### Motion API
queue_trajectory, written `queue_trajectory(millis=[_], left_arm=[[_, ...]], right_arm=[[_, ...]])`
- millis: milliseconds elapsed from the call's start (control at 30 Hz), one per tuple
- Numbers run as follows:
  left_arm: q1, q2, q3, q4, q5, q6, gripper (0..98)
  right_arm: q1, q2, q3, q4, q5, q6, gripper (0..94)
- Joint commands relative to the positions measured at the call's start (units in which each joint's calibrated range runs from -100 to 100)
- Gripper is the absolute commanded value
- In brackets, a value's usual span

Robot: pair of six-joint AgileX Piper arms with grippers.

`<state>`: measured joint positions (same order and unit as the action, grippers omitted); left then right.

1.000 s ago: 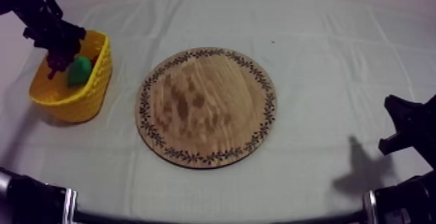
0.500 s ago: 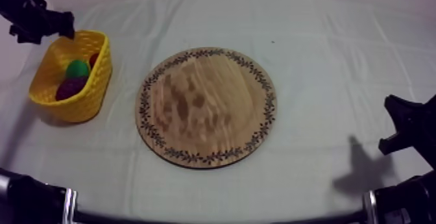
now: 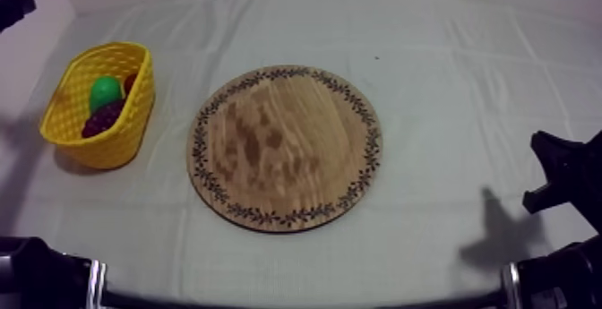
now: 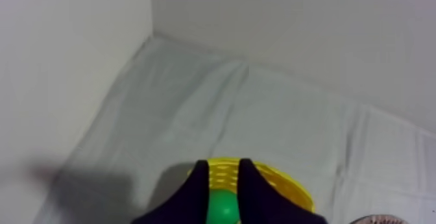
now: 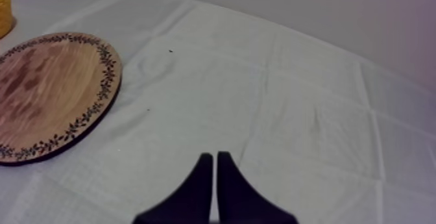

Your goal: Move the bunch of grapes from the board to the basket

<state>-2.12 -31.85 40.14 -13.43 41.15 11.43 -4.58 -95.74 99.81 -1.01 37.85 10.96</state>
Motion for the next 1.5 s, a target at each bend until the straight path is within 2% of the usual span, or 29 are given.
queue_trajectory(millis=[0,67,167,267,400,600,767,933,1200,1467], left_arm=[[0.03,-8.28,3.86,0.15,-1.98,-1.69,5.6],[0.12,-12.52,6.69,-0.04,-2.72,-1.39,2.7],[0.31,-19.18,11.76,-2.05,-3.52,2.34,0.9],[0.38,-26.65,19.8,-3.31,-6.95,3.79,0.3],[0.6,-36.79,31.07,-4.06,-10.94,3.75,0.1],[1.74,-48.86,43.81,-4.12,-12.84,2.55,0.0],[2.31,-56.07,52.41,-5.18,-15.42,2.38,0.0],[2.88,-61.2,56.49,-3.93,-15.28,0.95,0.0],[3.31,-67.31,57.39,-1.4,-10.63,-0.52,0.0],[3.62,-67.86,57.1,-1.74,-9.57,-0.93,0.0]], right_arm=[[-0.02,-0.01,-0.03,0.01,-0.03,0.0,0.4],[-0.02,-0.01,-0.03,0.01,-0.03,0.0,0.4],[-0.02,-0.01,-0.03,0.01,-0.03,0.01,0.4],[-0.02,-0.01,-0.03,0.01,-0.03,0.0,0.4],[-0.02,-0.01,-0.03,0.01,-0.03,0.01,0.4],[-0.02,-0.01,-0.03,0.01,-0.03,0.0,0.4],[-0.02,-0.01,-0.03,0.01,-0.03,0.01,0.4],[-0.02,-0.01,-0.03,0.01,-0.03,0.0,0.4],[-0.02,-0.01,-0.03,0.01,-0.03,0.01,0.4],[-0.02,-0.01,-0.03,0.01,-0.03,-0.02,0.4]])
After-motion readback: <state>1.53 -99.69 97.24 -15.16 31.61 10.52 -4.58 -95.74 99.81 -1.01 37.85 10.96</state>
